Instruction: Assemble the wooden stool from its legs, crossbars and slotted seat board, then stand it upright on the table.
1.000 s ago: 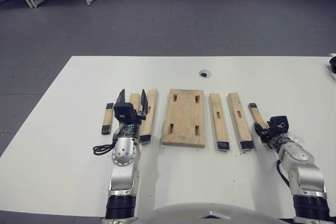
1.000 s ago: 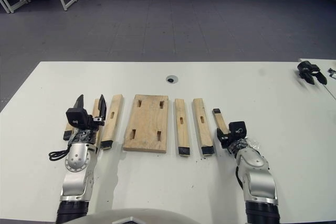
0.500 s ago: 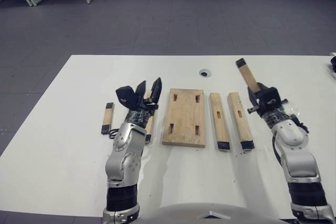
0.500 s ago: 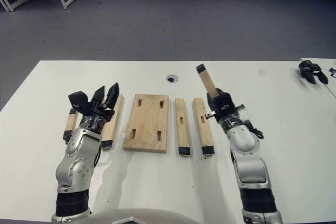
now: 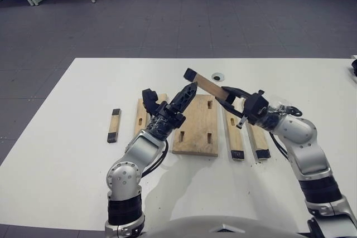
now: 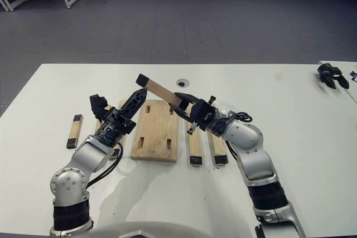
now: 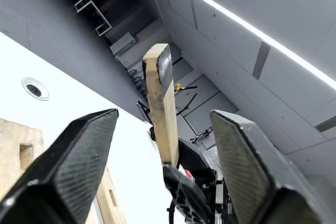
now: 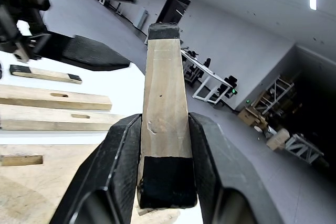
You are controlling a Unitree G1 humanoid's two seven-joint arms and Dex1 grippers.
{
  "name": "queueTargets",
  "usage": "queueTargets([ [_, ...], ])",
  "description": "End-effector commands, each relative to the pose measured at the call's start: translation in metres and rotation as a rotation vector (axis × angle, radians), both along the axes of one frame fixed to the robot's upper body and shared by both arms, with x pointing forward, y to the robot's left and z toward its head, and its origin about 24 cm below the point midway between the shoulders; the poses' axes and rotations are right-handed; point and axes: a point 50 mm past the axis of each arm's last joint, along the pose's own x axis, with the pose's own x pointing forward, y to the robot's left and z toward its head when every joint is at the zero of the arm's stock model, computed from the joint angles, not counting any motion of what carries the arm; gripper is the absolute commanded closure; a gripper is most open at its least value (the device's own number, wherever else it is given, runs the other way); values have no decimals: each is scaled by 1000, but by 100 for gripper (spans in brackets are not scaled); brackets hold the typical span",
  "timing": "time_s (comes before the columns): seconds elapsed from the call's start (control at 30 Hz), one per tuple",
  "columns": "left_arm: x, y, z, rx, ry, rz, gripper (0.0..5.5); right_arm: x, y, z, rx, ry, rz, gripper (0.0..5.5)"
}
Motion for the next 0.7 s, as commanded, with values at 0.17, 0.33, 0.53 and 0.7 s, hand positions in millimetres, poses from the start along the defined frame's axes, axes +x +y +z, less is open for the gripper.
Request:
queueTargets([
  [0.17, 1, 2, 2, 11, -11, -9, 267, -6, 2, -10, -143, -65, 67, 419],
  [0.33, 3, 8, -5, 103, -21, 41, 334, -9, 3, -11, -105, -17, 70, 419],
  [0.53, 1, 5, -18, 237, -38, 17, 420, -10, 6, -8, -71, 9, 73, 419],
  [0.7, 3, 9, -17, 195, -36, 59, 477, -14, 7, -11, -77, 39, 102, 419],
])
